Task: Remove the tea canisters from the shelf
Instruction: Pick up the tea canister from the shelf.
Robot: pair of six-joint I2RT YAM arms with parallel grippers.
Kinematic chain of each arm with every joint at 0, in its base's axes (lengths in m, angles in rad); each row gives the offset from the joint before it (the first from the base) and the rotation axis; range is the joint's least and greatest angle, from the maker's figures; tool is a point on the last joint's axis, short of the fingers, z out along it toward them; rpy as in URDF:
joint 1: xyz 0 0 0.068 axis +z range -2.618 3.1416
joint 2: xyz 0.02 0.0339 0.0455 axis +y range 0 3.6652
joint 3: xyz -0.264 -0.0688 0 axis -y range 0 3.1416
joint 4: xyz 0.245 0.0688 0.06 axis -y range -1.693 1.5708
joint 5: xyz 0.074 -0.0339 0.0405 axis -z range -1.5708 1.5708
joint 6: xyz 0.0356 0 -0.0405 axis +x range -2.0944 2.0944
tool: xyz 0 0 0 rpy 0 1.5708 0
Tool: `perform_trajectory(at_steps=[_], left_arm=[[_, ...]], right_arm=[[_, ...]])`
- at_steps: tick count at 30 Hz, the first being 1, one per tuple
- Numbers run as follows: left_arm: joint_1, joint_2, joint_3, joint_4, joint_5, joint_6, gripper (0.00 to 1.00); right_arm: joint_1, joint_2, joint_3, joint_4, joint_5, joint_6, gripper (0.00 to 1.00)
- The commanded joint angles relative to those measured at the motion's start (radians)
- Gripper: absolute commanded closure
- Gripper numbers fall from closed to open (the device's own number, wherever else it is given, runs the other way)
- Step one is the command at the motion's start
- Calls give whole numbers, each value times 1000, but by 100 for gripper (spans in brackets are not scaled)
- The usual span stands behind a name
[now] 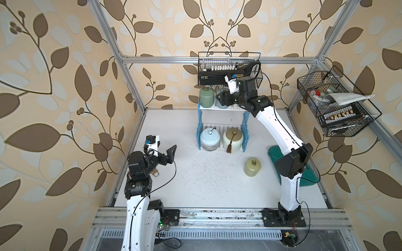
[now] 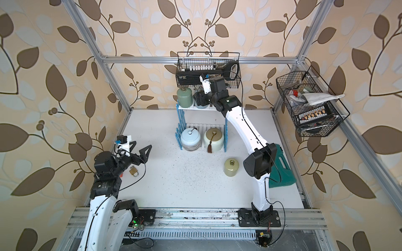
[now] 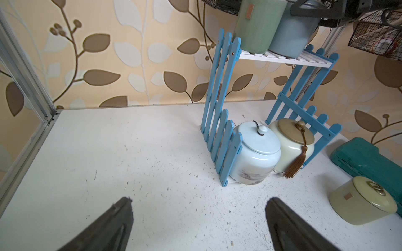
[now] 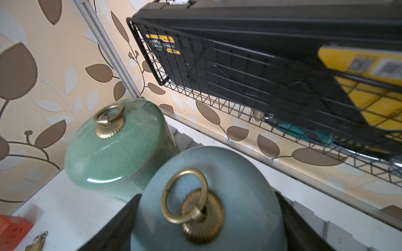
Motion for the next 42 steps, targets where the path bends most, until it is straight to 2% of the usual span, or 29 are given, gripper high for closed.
perform_trajectory(at_steps=[1,11,20,34,42], left_arm=[[-9,-7,11,22,1,8,1],[-9,-7,16,23,6,-3,1],[-12,-12,6,32,4,4,1],[-16,-15,7,29,4,4,1],[-1,-12,11,22,4,1,1]], right_arm=[[-5,-89,-31,20,-12,17,36],[22,-275,-189,54,-3,20,37],[119,-474,-389,100,45,0,39],[319,-796,-828,247,157,-20,41],[362,-926,-1075,343,159,5,42]])
